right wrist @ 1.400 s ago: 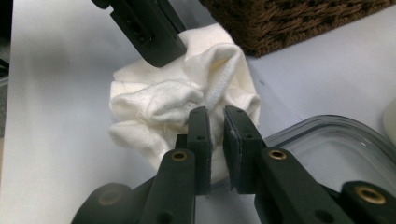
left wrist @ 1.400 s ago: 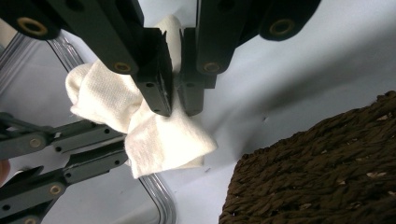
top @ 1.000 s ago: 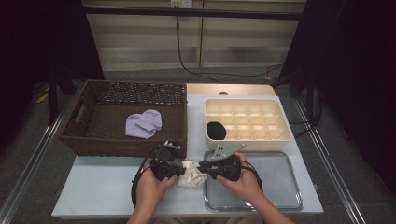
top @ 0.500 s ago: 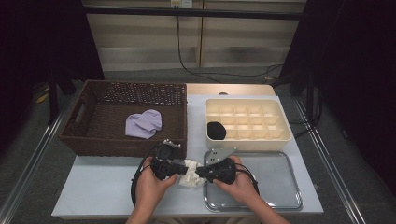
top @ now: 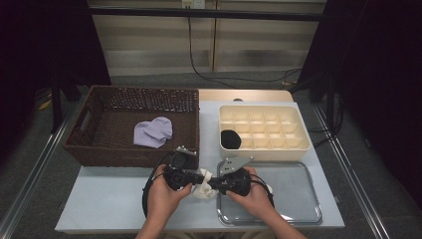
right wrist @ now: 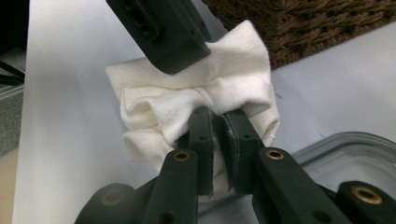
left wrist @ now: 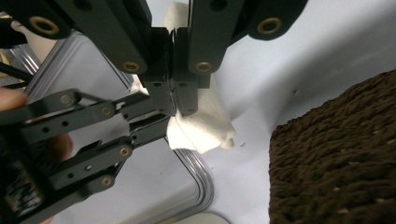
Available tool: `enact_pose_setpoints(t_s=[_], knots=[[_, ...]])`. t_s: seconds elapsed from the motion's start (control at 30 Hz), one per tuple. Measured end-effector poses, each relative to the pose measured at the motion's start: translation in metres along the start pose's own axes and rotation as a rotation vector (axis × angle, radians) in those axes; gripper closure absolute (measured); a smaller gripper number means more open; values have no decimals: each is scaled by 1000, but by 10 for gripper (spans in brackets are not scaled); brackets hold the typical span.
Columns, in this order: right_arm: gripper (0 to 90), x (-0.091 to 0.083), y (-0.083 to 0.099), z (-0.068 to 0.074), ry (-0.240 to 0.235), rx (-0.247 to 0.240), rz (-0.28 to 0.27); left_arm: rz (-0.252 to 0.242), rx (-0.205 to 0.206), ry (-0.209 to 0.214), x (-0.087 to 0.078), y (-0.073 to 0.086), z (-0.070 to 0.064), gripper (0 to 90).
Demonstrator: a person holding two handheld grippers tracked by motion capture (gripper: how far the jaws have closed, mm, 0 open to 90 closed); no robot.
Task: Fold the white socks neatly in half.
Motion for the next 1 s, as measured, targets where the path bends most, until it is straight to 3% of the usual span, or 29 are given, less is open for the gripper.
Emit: enact_pose_setpoints(t_s=[0.2, 0.63, 1.0], knots=[[826, 4, -1, 1, 1, -16, 14, 0, -2, 6, 6, -1, -5, 888], [775, -19, 5, -9, 46, -3, 22, -7, 71, -21, 20, 0, -20, 887], [756, -32, -18, -14, 79, -8, -28, -30, 75, -43, 25, 1, -19, 881]])
Point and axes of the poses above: each handheld gripper's, and its own axes: x roughly forward along the jaws, y roughly out of its underside, z roughly to its left, the point moved 9 cm from there along x, roughly forward along the jaws, and after that the axes turned 15 degrees about -y, right-handed, at the moved point
